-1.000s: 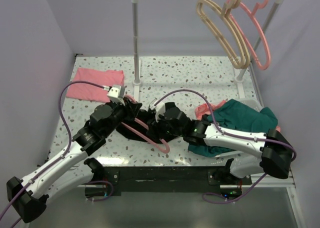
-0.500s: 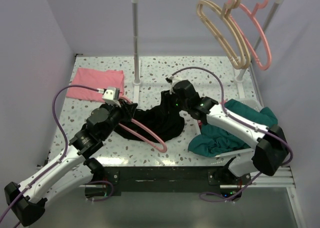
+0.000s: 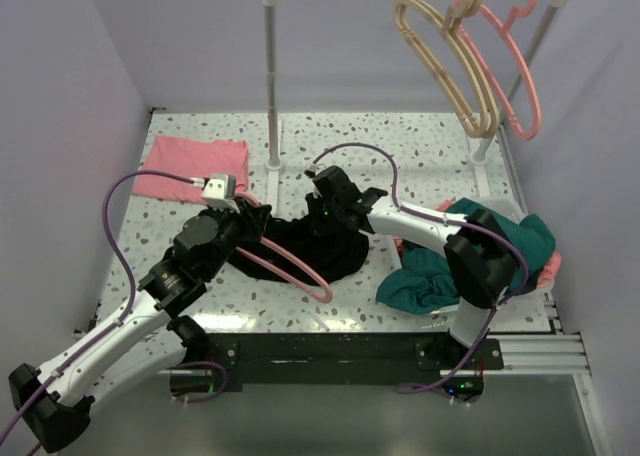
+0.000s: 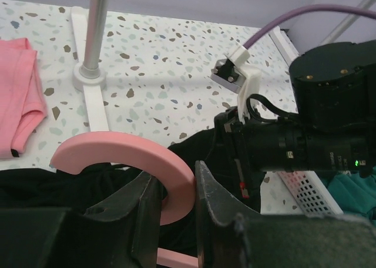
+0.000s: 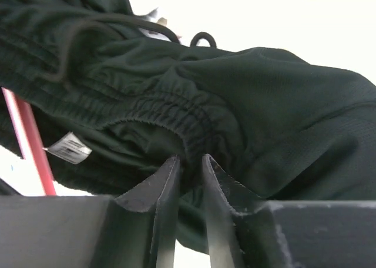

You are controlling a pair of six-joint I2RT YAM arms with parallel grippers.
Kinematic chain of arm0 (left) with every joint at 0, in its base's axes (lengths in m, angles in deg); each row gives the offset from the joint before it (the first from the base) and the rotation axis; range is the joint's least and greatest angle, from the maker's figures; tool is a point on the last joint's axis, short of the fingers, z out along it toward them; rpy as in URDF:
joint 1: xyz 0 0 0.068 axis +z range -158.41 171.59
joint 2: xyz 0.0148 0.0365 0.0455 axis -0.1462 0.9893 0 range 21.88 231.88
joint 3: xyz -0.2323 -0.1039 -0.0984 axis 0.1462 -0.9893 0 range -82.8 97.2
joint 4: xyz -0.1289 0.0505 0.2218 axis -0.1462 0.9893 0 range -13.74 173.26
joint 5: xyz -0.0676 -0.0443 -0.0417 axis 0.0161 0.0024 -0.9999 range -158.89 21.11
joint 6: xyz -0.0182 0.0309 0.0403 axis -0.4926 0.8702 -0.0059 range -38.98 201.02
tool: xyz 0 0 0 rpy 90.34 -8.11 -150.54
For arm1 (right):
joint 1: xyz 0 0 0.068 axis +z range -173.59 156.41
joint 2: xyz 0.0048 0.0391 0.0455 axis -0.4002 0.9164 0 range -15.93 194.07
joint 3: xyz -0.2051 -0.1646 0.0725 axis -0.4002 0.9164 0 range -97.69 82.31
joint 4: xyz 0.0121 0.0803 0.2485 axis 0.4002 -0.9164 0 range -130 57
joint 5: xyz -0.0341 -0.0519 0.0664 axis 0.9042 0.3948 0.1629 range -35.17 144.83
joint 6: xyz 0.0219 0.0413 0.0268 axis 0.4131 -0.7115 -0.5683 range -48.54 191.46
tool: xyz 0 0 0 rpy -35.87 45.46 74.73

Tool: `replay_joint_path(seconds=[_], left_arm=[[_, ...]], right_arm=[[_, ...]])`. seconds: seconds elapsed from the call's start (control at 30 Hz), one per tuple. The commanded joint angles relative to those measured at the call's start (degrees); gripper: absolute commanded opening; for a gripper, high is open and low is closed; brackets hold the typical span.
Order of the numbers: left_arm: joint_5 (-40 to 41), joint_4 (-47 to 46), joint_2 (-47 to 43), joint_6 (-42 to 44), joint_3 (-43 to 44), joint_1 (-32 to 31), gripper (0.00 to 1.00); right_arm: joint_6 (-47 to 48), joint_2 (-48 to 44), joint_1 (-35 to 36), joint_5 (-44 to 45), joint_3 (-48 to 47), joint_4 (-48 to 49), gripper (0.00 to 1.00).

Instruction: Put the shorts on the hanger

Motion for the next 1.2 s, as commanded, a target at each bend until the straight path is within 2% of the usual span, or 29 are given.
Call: replay_joint_path(seconds=[0.0, 0.1, 0.27, 0.37, 0.57, 0.9, 1.17], left_arm=[[9.32, -5.7, -0.39, -0.96, 1.23, 0.28, 0.0], [13.8, -9.21, 0.22, -0.79, 1.49, 0.2, 0.0], [23.11, -14.13, 2.33, 0.44, 2.55, 0.2, 0.0], [26.72, -19.14, 3.38, 3.25, 2.64, 0.28, 0.0], [31.11, -22.92, 7.25, 8.7, 6.07, 0.46, 0.0], [31.3, -26.62, 10.24, 12.49, 6.86, 4.67, 0.0], [29.98, -26.62, 12.44, 12.4, 6.33, 4.85, 0.0]], right_arm=[[-2.19, -4.45, -0.12, 4.16, 0.94, 2.86, 0.0], [-2.46, -9.9, -0.03, 7.85, 3.76, 2.16, 0.0], [-4.48, -16.76, -0.03, 8.74, 8.86, 0.58, 0.0], [-5.88, -19.65, -0.03, 9.97, 10.79, -0.56, 0.0], [-6.94, -22.83, -0.03, 11.38, 10.97, -4.08, 0.0], [-7.38, -28.36, -0.03, 15.07, 10.53, -9.87, 0.0], [-6.32, -29.07, -0.03, 15.6, 5.18, -14.79, 0.0]])
